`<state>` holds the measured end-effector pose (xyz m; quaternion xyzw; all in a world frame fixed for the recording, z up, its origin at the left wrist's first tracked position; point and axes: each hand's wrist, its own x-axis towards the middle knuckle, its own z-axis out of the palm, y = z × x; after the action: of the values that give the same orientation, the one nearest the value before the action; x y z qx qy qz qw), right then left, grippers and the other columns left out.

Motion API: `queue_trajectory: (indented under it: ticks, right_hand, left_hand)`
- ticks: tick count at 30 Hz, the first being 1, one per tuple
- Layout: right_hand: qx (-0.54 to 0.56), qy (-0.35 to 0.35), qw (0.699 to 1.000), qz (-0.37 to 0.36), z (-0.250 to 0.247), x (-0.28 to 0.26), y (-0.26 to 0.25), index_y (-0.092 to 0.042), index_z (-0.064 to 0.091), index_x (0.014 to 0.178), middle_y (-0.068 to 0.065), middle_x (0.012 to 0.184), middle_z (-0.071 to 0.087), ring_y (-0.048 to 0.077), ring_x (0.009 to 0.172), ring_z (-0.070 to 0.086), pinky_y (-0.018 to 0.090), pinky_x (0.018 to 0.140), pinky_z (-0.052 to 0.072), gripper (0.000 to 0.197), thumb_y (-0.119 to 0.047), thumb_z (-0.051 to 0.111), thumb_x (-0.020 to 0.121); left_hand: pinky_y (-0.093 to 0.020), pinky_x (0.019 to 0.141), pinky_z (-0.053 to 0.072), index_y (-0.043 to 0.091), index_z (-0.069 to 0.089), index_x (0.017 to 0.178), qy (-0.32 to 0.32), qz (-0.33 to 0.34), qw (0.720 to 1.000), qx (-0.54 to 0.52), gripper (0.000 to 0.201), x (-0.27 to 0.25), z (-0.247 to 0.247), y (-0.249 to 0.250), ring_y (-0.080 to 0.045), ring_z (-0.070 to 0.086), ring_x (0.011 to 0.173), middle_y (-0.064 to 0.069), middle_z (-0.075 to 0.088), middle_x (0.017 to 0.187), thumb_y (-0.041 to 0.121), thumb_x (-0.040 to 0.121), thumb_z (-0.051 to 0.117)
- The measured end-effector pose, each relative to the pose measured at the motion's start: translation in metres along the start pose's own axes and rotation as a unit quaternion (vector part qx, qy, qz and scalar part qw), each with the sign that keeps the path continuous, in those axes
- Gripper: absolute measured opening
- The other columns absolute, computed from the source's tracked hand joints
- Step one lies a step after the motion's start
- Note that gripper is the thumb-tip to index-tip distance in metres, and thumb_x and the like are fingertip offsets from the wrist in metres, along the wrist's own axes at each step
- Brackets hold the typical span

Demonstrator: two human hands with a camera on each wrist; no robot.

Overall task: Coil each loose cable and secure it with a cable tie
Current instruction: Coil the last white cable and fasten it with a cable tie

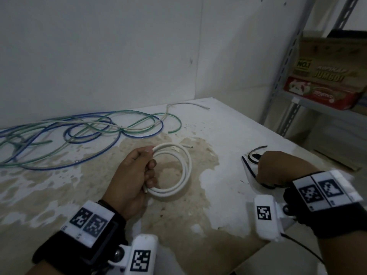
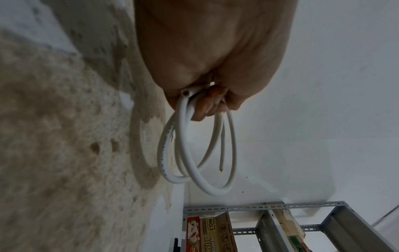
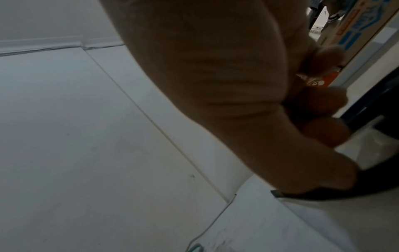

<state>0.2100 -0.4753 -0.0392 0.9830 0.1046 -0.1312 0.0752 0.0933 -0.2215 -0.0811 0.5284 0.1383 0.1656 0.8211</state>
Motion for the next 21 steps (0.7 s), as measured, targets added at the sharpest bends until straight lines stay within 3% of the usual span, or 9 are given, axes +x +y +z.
queue_trajectory:
  ticks: [3,5,7,10,12,13,15,18,21]
  right_hand:
    - [0.028,0.051,0.998,-0.006,-0.003,-0.003,0.003,-0.020,0.051,0.067,-0.005,0.074,0.050,0.015,0.075,0.052,0.029,0.076,0.047,0.021,-0.031,0.058,0.083]
    - [0.037,0.119,0.992,-0.003,-0.008,-0.008,0.002,-0.021,0.049,0.068,-0.005,0.075,0.049,0.019,0.078,0.051,0.035,0.084,0.044,0.022,-0.035,0.054,0.085]
    - [0.077,0.209,0.975,-0.027,-0.021,-0.018,-0.007,-0.017,0.046,0.066,-0.002,0.068,0.048,0.018,0.065,0.047,0.033,0.075,0.038,0.025,-0.029,0.051,0.088]
    - [0.182,0.331,0.913,-0.153,-0.040,-0.036,-0.031,-0.011,0.050,0.074,0.003,0.065,0.057,0.022,0.057,0.054,0.030,0.056,0.038,0.016,-0.015,0.050,0.089]
    - [0.240,0.339,0.874,-0.251,-0.046,-0.047,-0.053,-0.012,0.052,0.079,0.004,0.065,0.061,0.012,0.049,0.053,0.021,0.046,0.036,0.013,-0.013,0.048,0.091]
    - [0.259,0.334,0.857,-0.295,-0.047,-0.053,-0.065,-0.014,0.052,0.078,0.004,0.063,0.061,0.013,0.049,0.051,0.020,0.046,0.035,0.014,-0.014,0.048,0.092]
    - [0.294,0.316,0.829,-0.356,-0.046,-0.059,-0.090,-0.020,0.053,0.078,0.000,0.064,0.061,0.010,0.056,0.053,0.021,0.055,0.040,0.018,-0.022,0.045,0.094]
    - [0.367,0.268,0.804,-0.384,-0.037,-0.057,-0.122,-0.024,0.052,0.079,-0.001,0.066,0.060,0.004,0.063,0.054,0.015,0.058,0.040,0.019,-0.025,0.044,0.096]
    - [0.383,0.234,0.808,-0.381,-0.023,-0.046,-0.143,-0.024,0.053,0.084,-0.001,0.066,0.058,0.009,0.065,0.056,0.021,0.061,0.041,0.012,-0.024,0.049,0.095]
  left_hand:
    - [-0.017,0.036,0.028,0.013,0.058,0.097,0.006,0.005,1.000,-0.003,0.018,0.001,-0.001,0.001,-0.005,0.028,0.041,0.001,0.042,0.060,0.016,0.101,0.041]
    - [-0.017,0.036,0.028,0.014,0.058,0.095,0.011,0.009,1.000,-0.010,0.018,0.001,-0.003,0.003,-0.005,0.028,0.041,0.001,0.042,0.061,0.015,0.101,0.041]
    - [-0.017,0.036,0.028,0.015,0.059,0.094,0.023,0.018,0.999,-0.018,0.019,0.003,-0.006,0.005,-0.006,0.028,0.041,0.000,0.041,0.061,0.014,0.101,0.041]
    - [-0.017,0.036,0.028,0.013,0.058,0.095,0.055,0.041,0.997,-0.027,0.017,0.005,-0.013,0.009,-0.006,0.028,0.040,0.000,0.042,0.061,0.013,0.101,0.042]
    - [-0.017,0.036,0.028,0.013,0.057,0.096,0.087,0.058,0.994,-0.029,0.015,0.007,-0.017,0.012,-0.006,0.028,0.039,0.000,0.042,0.060,0.013,0.101,0.043]
    - [-0.017,0.036,0.028,0.012,0.056,0.096,0.103,0.068,0.992,-0.028,0.013,0.007,-0.020,0.013,-0.006,0.028,0.039,0.000,0.042,0.061,0.014,0.100,0.044]
    - [-0.018,0.037,0.028,0.012,0.055,0.096,0.128,0.090,0.987,-0.023,0.011,0.009,-0.024,0.018,-0.006,0.028,0.039,0.000,0.041,0.062,0.014,0.100,0.045]
    - [-0.020,0.039,0.028,0.014,0.056,0.095,0.157,0.116,0.981,-0.018,0.012,0.011,-0.030,0.022,-0.008,0.029,0.040,-0.001,0.044,0.062,0.014,0.100,0.045]
    - [-0.021,0.039,0.030,0.015,0.054,0.093,0.180,0.127,0.975,-0.035,0.012,0.015,-0.036,0.025,-0.009,0.031,0.042,-0.001,0.045,0.062,0.014,0.100,0.045]
